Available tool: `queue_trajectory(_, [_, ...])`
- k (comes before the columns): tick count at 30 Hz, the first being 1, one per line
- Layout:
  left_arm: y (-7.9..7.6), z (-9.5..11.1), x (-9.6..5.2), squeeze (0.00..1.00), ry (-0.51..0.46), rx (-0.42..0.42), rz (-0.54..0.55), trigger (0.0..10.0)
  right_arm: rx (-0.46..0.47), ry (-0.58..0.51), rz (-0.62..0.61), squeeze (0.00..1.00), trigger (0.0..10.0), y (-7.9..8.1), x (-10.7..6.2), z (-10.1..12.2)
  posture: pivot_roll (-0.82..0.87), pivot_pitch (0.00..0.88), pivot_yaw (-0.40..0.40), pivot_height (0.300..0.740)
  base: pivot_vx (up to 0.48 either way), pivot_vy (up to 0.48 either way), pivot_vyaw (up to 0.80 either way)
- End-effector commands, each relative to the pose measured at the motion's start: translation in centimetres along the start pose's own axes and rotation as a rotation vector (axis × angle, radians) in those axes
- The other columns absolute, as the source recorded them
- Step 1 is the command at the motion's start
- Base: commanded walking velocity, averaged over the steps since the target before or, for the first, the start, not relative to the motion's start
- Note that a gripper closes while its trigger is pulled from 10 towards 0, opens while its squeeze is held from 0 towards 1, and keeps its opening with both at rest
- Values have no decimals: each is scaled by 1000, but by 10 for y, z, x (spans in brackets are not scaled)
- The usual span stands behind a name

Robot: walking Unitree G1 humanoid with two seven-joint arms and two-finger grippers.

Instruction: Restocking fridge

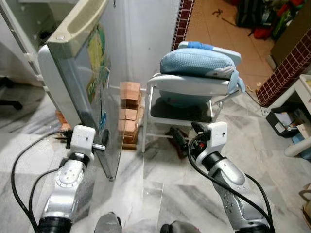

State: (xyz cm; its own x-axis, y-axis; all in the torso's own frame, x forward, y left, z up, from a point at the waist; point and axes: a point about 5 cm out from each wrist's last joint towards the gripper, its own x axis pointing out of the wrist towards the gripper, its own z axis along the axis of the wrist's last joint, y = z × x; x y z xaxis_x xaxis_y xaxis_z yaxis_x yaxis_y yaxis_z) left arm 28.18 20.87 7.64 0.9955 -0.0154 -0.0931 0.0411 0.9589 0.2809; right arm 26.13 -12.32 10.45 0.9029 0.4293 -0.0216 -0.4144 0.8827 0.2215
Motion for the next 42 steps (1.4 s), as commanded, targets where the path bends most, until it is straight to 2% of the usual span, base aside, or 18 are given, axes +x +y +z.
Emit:
queue_trajectory(1, [19,-7,1,0,28,21,87,10000,-15,-2,-29,0,10000,-7,-1,0,29,120,-70,740,0,0,0])
queue_trajectory(2, [29,-7,2,0,27,37,136,10000,-19,-3,-31,0,10000,-8,-1,0,27,120,-70,740,0,0,0])
queue_trajectory(3, [47,-8,2,0,32,34,214,10000,-25,-5,-39,0,10000,-11,-2,0,28,120,-69,740,0,0,0])
queue_trajectory(5, [61,-12,-1,0,47,48,274,10000,-28,-5,-44,0,10000,-12,-3,-1,29,122,-68,740,0,0,0])
queue_trajectory(9, [75,-20,-12,0,80,90,362,10000,-29,-3,-53,0,10000,-14,-3,-3,31,124,-68,740,0,0,0])
queue_trajectory(11, [77,-27,-19,0,99,37,390,10000,-29,2,-56,0,10000,-14,-4,-5,35,126,-69,740,0,0,0])
queue_trajectory(12, [75,-29,-21,0,102,27,388,10000,-29,4,-57,0,10000,-14,-4,-5,37,127,-69,740,0,0,0])
queue_trajectory(13, [66,-30,-24,0,86,23,358,10000,-30,14,-55,0,10000,-13,-4,-8,41,127,-71,740,0,0,0])
queue_trajectory(15, [58,-29,-25,0,68,25,336,10000,-33,20,-54,0,10000,-13,-4,-10,43,128,-72,740,0,0,0])
queue_trajectory(17, [35,-24,-22,0,38,-15,273,10000,-54,17,-77,0,10000,-15,-4,-10,44,130,-74,740,0,0,0])
queue_trajectory(19, [25,-21,-21,0,30,-44,239,10000,-62,20,-97,0,10000,-19,-4,-10,47,134,-77,740,0,0,0])
queue_trajectory(20, [12,-17,-18,0,27,-96,186,10000,-61,41,-117,0,10000,-22,-4,-11,53,135,-78,740,0,0,0])
queue_trajectory(22, [-5,-3,-13,0,-23,-84,113,10000,-128,31,-170,0,10000,-26,-5,-8,49,144,-71,740,0,0,0])
queue_trajectory(26, [-17,6,-13,0,-47,-97,60,10000,-113,30,-180,0,10000,-29,-8,-8,44,152,-53,740,0,104,0])
queue_trajectory(27, [-22,8,-14,0,-50,-88,41,10000,-125,23,-237,0,10000,-34,-12,-8,37,151,-45,740,0,480,0])
queue_trajectory(30, [-28,9,-15,0,-45,-68,25,10000,-152,4,-338,0,10000,-45,-18,-6,40,138,-32,740,0,479,0])
queue_trajectory(33, [-29,13,-17,0,-45,-84,14,10000,-182,-5,-433,0,10000,-54,-25,-4,14,130,-23,740,0,461,0])
queue_trajectory(42, [-29,13,-17,0,-45,-84,14,10000,-182,-5,-433,0,10000,-54,-25,-4,14,130,-23,740,0,454,0])
